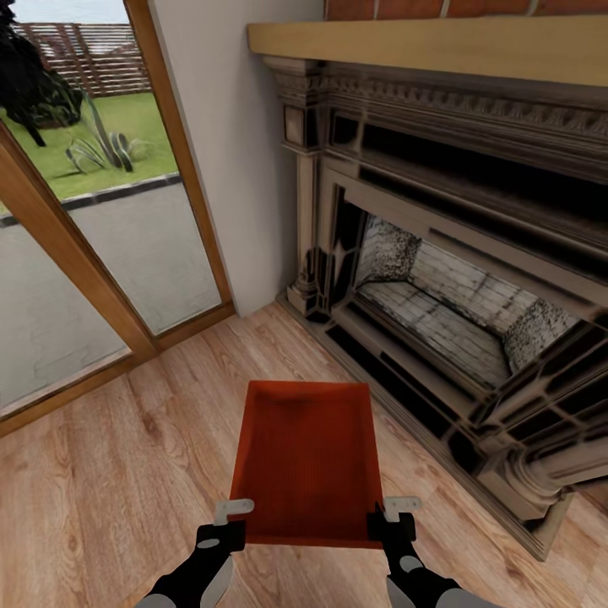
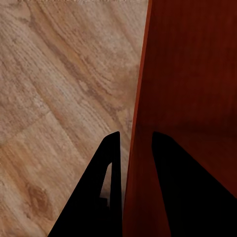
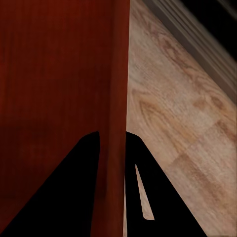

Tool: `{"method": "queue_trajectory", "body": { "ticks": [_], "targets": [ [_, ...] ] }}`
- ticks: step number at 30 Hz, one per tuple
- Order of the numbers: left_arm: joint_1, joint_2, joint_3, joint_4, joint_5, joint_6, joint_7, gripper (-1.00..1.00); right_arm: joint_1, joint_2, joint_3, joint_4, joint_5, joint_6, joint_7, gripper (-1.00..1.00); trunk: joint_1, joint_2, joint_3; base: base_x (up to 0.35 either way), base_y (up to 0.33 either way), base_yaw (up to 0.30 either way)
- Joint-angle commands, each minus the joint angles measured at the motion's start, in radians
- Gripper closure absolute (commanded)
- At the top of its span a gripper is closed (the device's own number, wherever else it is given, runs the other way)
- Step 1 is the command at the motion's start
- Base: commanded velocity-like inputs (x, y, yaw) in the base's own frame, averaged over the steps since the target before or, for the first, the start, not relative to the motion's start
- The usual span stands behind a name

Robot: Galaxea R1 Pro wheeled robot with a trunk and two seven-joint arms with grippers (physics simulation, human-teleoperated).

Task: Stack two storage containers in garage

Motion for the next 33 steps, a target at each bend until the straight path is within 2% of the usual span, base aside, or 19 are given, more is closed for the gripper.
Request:
{"method": "queue_trajectory", "body": {
  "ticks": [1, 33],
  "targets": [
    [0.001, 0.0, -0.013, 0.003, 0.024, 0.007, 0.006, 1.0, -0.001, 0.0, -0.01, -0.043, -0.002, -0.006, -0.007, 1.0, 0.0, 0.0, 0.0, 0.0, 0.0, 0.014],
    [0.001, -0.001, -0.013, 0.003, 0.023, 0.007, 0.006, 1.0, -0.001, 0.002, -0.01, -0.042, 0.003, -0.013, -0.01, 1.0, 0.0, 0.0, 0.047, 0.0, 0.0, 0.086]
  ]
}}
